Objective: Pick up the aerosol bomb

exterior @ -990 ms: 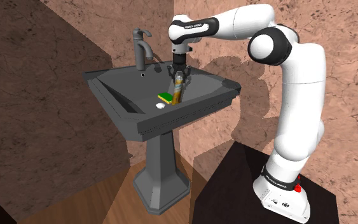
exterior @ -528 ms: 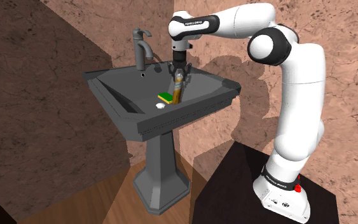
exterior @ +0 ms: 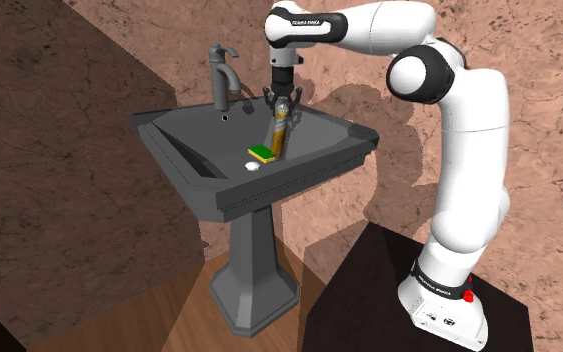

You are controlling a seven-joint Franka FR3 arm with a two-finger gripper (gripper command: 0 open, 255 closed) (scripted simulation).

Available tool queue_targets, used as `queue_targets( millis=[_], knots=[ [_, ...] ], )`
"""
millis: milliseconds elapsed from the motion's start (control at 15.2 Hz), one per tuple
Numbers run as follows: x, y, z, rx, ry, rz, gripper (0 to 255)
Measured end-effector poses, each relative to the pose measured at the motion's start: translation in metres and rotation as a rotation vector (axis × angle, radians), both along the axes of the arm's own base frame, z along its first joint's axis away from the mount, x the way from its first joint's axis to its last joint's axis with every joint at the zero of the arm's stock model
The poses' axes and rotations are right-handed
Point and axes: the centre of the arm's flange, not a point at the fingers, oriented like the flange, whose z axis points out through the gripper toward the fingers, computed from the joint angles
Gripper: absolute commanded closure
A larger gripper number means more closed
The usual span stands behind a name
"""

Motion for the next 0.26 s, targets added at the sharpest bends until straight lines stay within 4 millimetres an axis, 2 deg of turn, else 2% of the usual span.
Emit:
queue_targets(
  millis=[264],
  knots=[
    [0.000, -0.002, 0.019, 0.000, 0.000, 0.000, 255]
  ],
)
